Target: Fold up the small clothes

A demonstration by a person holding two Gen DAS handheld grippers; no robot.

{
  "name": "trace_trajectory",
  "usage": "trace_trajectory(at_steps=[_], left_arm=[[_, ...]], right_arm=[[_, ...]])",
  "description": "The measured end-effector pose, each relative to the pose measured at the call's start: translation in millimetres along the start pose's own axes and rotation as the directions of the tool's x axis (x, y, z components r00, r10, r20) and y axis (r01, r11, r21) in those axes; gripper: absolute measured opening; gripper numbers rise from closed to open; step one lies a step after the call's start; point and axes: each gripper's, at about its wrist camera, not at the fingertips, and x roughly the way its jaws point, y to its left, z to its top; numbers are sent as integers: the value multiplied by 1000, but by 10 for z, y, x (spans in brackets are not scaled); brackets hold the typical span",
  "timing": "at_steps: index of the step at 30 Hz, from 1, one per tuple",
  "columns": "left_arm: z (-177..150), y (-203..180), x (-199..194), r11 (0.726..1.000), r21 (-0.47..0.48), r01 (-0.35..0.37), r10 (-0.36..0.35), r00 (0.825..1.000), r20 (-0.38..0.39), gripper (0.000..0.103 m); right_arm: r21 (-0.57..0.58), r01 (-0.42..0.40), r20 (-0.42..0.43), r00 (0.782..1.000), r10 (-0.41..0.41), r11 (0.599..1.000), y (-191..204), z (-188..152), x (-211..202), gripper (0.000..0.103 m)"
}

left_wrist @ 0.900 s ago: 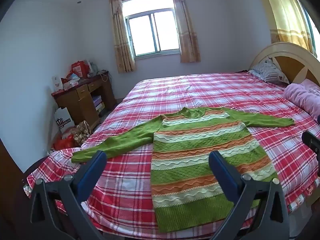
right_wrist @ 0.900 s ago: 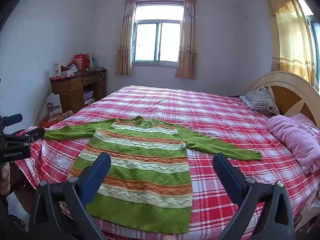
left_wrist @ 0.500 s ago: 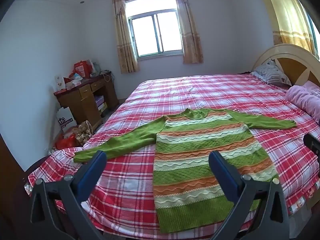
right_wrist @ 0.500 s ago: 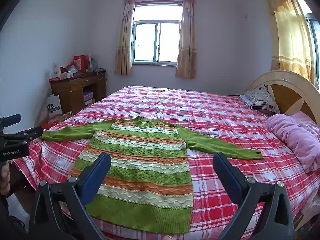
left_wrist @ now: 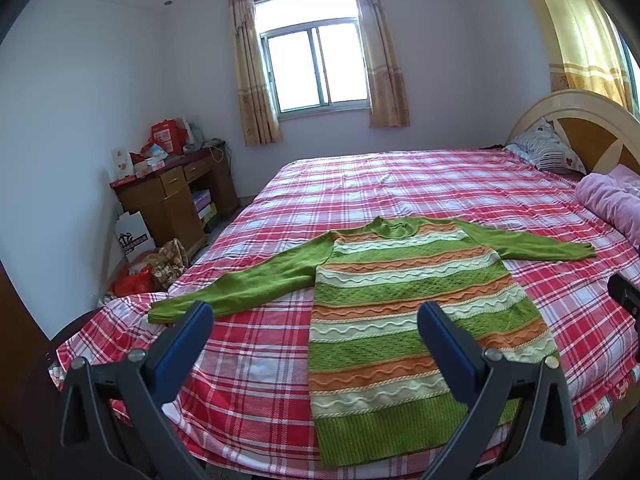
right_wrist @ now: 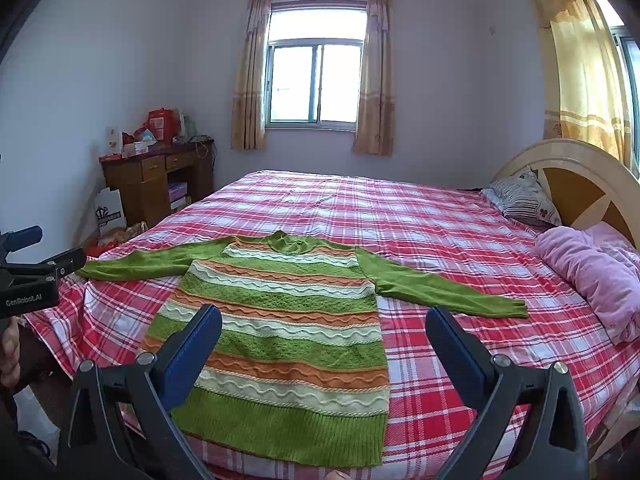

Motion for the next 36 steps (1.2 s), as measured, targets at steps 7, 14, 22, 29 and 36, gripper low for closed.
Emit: trace_trajectory(at_steps=[7, 14, 22, 29, 36], left_arm=[[-16, 6, 19, 1000, -2, -4, 4, 1000, -3, 103], [-21, 3, 25, 1000, -2, -3, 3, 1000, -4, 103], [-26, 3, 30, 1000, -3, -2, 2, 1000, -4, 103], [-37, 12, 34, 1000, -5, -4, 3, 1000, -4, 103], [-47, 11, 27, 1000, -7, -6, 6, 1000, -3, 103]], right_arm=[[2, 2, -1, 1000, -2, 1000, 6, -9, 15, 102], [1, -2, -3, 1000, 2, 1000, -12, 0, 13, 102], [5, -1, -1, 1000, 1, 1000, -2, -10, 21, 102], [3, -3, -1, 1000, 3, 1000, -3, -13, 22, 102], [5, -6, -1, 1000, 6, 1000, 2, -21, 29, 102]])
